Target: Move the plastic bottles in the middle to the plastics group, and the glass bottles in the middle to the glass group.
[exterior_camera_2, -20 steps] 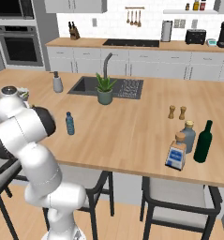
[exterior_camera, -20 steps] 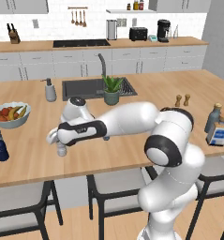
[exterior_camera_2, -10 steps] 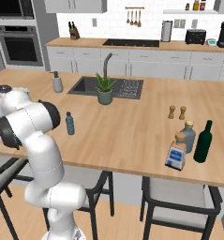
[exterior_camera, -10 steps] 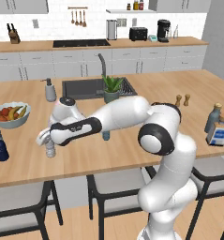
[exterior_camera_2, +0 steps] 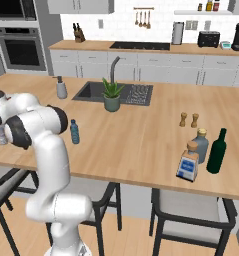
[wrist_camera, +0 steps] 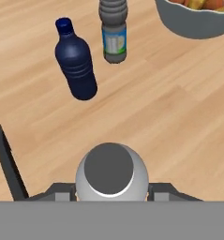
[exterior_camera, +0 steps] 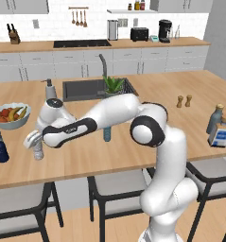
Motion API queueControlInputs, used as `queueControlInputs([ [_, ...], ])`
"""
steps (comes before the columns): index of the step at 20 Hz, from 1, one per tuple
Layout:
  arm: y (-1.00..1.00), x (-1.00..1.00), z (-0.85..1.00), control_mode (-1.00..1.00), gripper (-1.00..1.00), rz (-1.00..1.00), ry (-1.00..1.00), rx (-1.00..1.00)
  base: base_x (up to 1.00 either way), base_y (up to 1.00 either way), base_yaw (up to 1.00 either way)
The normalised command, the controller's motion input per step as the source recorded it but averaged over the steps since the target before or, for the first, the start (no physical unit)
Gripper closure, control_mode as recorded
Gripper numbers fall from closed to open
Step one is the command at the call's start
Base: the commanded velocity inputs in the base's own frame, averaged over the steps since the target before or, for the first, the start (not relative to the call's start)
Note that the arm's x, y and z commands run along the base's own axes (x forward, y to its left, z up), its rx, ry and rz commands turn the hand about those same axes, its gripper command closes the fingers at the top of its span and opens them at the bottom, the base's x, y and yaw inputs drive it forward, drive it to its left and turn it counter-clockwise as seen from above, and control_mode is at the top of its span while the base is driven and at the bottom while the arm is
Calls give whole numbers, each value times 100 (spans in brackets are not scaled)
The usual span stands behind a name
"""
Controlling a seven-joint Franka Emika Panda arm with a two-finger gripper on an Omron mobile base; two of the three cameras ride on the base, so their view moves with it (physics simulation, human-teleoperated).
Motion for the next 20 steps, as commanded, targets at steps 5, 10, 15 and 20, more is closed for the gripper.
queueControlInputs([
  [5, 31, 10, 0, -100, 100, 5, -1, 0, 0, 0, 0],
  [10, 25, 33, 0, -100, 100, 2, -7, 0, 0, 0, 0],
  [15, 6, 48, 0, -100, 100, 0, -4, 0, 0, 0, 0],
  [20, 11, 24, 0, -100, 100, 0, 0, 0, 0, 0, 0],
])
